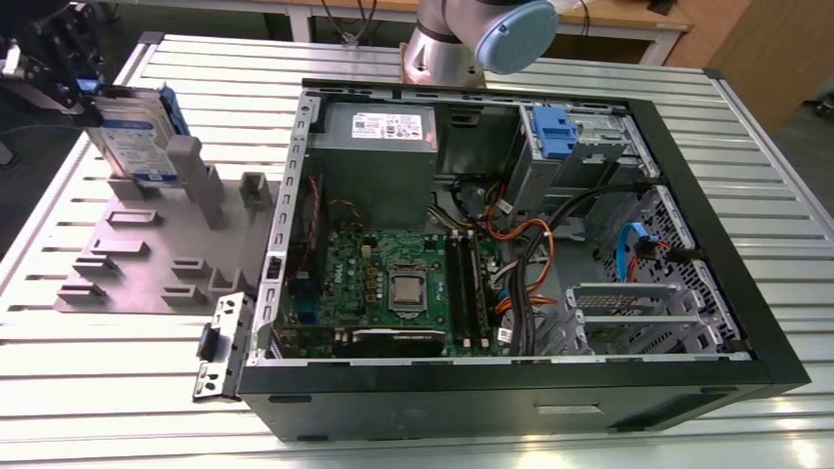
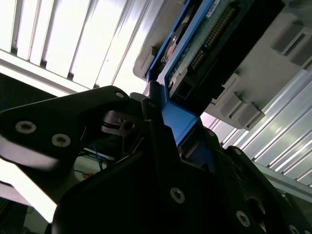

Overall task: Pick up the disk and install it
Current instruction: 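Pick up the disk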

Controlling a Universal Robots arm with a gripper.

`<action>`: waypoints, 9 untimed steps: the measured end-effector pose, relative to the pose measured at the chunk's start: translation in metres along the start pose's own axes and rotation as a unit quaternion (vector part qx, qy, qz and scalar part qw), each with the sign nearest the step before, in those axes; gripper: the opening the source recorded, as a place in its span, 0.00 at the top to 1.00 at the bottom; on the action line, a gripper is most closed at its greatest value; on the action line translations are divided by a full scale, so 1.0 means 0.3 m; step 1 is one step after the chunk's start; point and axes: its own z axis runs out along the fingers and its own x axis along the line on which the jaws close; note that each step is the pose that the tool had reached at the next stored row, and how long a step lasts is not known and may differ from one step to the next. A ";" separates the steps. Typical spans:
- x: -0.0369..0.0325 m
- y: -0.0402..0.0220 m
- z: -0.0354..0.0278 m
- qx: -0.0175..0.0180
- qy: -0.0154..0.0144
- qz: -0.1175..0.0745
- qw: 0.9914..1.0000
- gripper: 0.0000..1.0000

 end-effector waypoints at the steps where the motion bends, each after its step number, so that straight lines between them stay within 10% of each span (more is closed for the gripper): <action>1: 0.000 0.000 -0.001 0.000 0.000 0.000 1.000 0.63; 9: 0.000 0.000 -0.011 0.000 0.000 0.000 1.000 0.63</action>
